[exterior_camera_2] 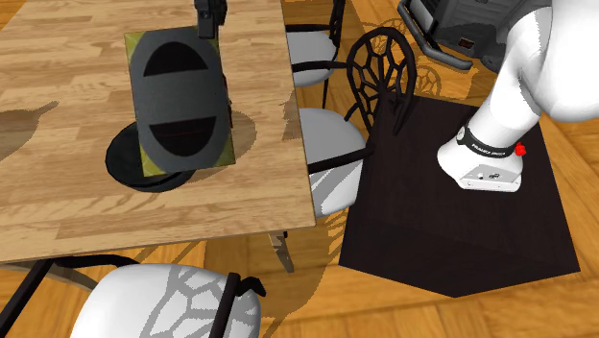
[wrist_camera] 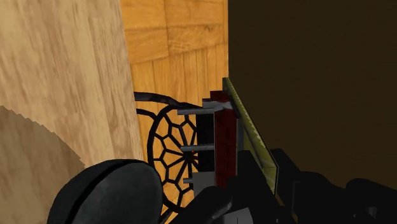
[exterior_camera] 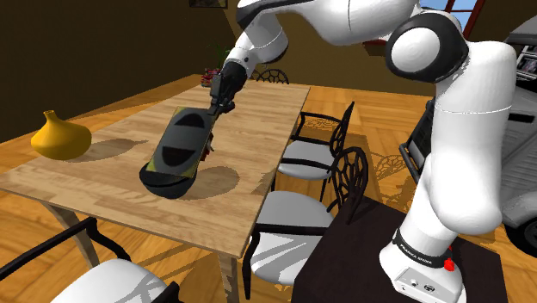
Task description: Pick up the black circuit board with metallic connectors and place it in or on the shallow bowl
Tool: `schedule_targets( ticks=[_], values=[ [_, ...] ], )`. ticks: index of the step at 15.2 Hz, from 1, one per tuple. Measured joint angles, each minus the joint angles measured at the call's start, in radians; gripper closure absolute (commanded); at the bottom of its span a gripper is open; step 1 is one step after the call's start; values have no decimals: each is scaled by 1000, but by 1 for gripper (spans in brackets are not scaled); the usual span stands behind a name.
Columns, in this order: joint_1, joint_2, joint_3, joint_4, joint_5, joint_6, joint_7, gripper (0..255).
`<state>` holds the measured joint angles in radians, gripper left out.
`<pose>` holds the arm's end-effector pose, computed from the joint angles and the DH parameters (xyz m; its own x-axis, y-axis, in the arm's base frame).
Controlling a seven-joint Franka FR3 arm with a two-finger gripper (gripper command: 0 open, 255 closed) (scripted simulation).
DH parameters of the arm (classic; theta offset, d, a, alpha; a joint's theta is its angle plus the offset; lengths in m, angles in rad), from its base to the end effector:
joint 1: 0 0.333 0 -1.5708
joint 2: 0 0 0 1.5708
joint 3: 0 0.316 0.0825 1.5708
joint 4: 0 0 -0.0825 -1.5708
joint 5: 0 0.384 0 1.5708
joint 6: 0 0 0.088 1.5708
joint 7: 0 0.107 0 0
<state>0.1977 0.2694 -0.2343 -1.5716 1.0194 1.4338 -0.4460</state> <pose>0.6108 0.0944 0.5114 0.9509 0.3071 0.0394 0.1910 -0.4818 -0.8552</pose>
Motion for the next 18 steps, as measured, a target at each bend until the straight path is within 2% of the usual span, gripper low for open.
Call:
schedule_targets(
  ticks=[4, 6, 7, 8, 9, 13, 18],
  values=[
    [-31, 169, 13, 274, 45, -64, 88, 255],
    [-70, 303, 25, 495, 79, -120, 157, 255],
    [-92, 393, 39, 647, 101, -147, 211, 255],
    [-176, 529, 228, 871, 52, -153, 302, 255],
    [-182, 558, 268, 914, 19, -162, 350, 255],
    [-201, 544, 243, 871, -2, -141, 299, 255],
    [-191, 493, 228, 728, -13, -90, 219, 255]
  ],
)
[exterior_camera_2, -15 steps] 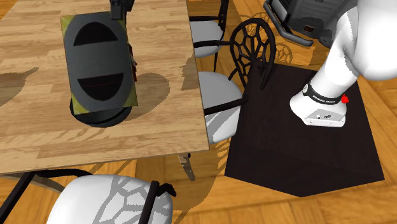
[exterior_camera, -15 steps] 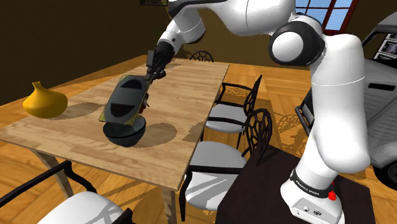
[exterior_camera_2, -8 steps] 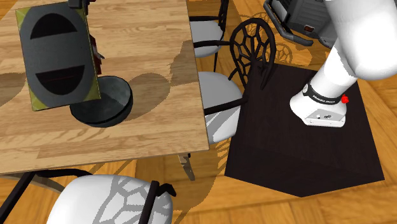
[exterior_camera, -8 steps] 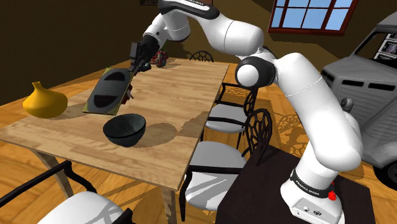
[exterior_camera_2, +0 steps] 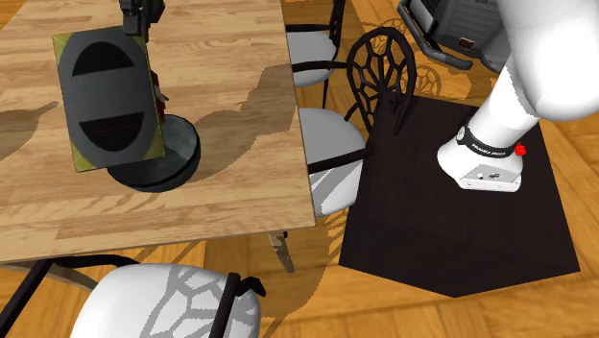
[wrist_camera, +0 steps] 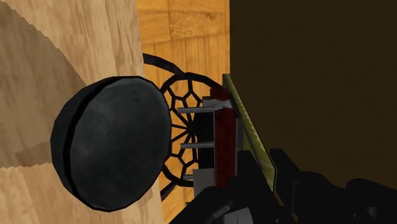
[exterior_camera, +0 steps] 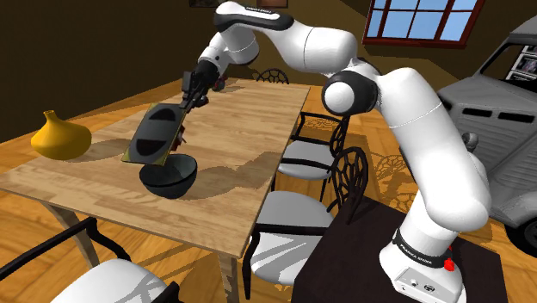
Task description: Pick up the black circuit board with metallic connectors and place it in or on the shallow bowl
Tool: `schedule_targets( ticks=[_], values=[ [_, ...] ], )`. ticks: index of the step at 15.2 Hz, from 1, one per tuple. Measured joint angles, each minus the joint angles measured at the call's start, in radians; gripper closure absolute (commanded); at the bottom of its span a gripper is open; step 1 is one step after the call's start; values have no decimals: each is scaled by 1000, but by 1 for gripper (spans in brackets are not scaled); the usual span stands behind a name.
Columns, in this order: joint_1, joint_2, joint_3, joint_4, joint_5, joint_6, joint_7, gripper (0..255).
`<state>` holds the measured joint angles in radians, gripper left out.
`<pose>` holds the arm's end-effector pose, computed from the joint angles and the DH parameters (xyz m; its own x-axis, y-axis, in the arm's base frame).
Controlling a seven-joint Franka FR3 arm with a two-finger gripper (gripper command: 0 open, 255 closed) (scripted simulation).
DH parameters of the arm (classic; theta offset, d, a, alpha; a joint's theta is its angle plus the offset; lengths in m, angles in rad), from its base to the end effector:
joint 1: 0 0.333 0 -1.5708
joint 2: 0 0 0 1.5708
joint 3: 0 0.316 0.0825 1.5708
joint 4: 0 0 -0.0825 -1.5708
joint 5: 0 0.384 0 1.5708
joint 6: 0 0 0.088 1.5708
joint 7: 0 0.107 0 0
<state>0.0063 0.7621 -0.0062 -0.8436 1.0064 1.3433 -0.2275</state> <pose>0.7236 0.1069 0.5047 0.9505 0.3082 0.0386 0.1908 -0.4815 -0.8554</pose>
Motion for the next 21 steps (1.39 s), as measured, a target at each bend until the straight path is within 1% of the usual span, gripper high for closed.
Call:
schedule_targets(
  ticks=[1, 5, 10, 17, 21],
  values=[
    [1, 1, -1, -7, -1, 5, -7, 255],
    [9, -24, -8, -97, -7, 42, -61, 255],
    [17, -30, -13, -166, -12, 79, -113, 255],
    [23, -27, -17, -238, -16, 122, -176, 255],
    [25, -23, -17, -237, -15, 125, -178, 255]
  ],
)
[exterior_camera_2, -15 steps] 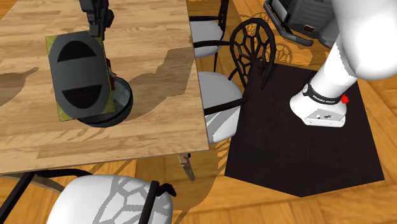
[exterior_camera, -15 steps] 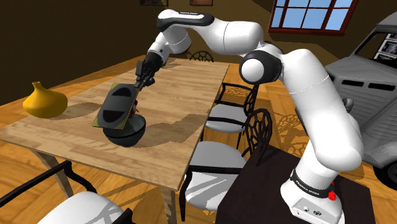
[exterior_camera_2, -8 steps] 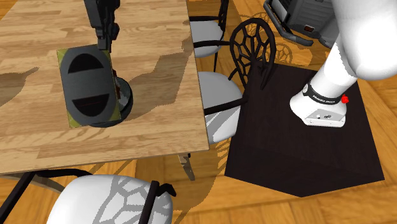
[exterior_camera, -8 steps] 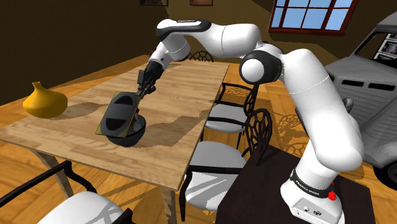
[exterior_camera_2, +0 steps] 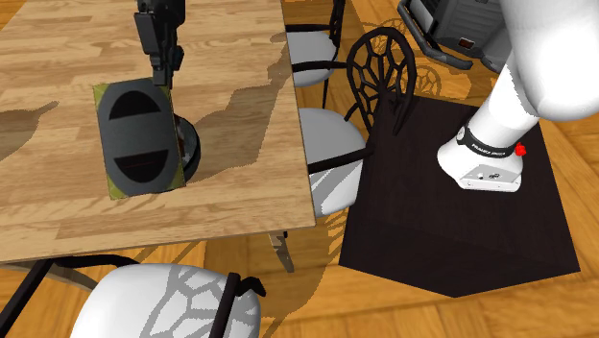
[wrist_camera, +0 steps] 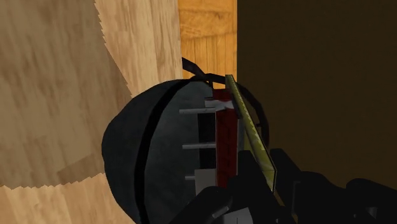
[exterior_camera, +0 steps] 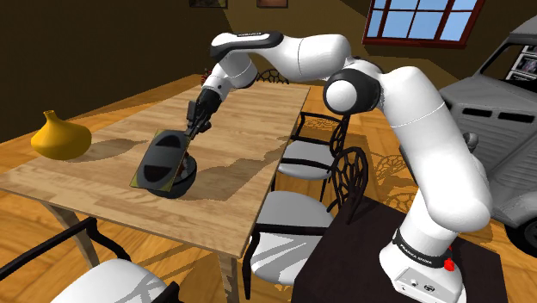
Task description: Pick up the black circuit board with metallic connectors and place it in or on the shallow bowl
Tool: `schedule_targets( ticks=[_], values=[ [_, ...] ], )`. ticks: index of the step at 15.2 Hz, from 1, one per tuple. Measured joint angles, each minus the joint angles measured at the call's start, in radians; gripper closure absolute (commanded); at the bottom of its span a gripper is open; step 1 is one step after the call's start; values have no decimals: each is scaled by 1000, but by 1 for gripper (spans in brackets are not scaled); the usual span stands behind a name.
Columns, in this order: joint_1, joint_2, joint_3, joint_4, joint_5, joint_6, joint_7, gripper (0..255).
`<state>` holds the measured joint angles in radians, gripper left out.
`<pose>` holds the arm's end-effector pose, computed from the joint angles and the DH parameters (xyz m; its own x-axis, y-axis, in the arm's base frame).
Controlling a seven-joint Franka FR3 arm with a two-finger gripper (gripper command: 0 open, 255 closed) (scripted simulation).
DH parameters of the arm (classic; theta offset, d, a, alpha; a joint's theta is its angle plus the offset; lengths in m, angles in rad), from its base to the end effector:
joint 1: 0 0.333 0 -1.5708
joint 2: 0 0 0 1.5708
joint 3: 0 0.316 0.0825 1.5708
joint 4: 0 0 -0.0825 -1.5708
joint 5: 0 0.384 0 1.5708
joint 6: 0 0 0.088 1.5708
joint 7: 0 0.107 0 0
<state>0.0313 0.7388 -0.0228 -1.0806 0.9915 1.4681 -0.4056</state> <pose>0.7234 0.1084 0.4150 0.9501 0.3092 0.0408 0.1928 -0.4796 -0.8560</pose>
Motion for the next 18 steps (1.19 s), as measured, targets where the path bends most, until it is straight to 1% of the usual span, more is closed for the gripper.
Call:
schedule_targets(
  ticks=[2, 3, 9, 11, 13, 15, 18],
  values=[
    [0, 1, 0, 1, 0, 0, 0, 255],
    [0, 1, 0, 1, 0, 0, 0, 0],
    [0, 1, -1, -1, -1, 1, 0, 0],
    [-20, 27, -2, 60, -2, -34, 17, 0],
    [-52, 60, -3, 144, -2, -87, 43, 0],
    [-64, 73, -3, 176, -2, -108, 52, 0],
    [-66, 77, -3, 185, -2, -113, 55, 0]
  ],
)
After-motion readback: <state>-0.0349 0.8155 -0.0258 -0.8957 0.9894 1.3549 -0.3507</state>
